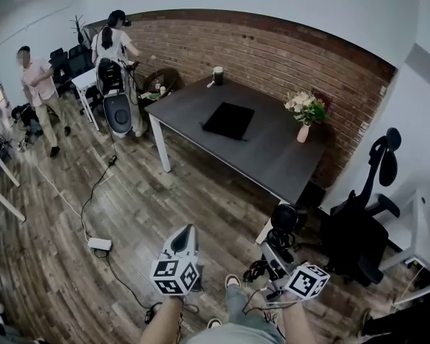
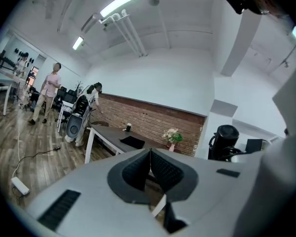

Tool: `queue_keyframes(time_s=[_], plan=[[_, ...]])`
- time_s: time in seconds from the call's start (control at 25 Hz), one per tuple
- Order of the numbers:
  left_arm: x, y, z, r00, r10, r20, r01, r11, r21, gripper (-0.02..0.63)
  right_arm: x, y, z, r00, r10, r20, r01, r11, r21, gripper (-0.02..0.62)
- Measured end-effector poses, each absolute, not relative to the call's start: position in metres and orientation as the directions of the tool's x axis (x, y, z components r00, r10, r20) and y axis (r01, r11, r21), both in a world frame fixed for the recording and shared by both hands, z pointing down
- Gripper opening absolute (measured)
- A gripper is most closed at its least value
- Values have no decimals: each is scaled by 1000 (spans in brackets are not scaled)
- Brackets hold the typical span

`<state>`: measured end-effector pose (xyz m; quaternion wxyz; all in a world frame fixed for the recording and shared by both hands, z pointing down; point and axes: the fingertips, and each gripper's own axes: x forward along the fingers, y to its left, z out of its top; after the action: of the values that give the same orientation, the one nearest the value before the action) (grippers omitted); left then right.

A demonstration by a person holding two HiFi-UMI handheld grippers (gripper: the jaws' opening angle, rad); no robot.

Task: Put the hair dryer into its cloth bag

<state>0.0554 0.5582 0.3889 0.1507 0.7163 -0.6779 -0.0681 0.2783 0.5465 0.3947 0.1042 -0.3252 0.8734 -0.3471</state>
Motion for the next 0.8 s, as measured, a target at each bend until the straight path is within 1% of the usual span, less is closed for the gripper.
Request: queue_keyframes(time_s=[0.2, 0.8], plan=[[47, 517, 394, 57, -993, 101, -953, -24, 302, 8, 271, 497, 402, -769, -638, 50, -502, 553, -665, 156], [17, 340, 379, -7, -996, 91, -953, 34, 301, 6, 233, 298, 387, -829, -555, 69, -465, 614, -638, 156]])
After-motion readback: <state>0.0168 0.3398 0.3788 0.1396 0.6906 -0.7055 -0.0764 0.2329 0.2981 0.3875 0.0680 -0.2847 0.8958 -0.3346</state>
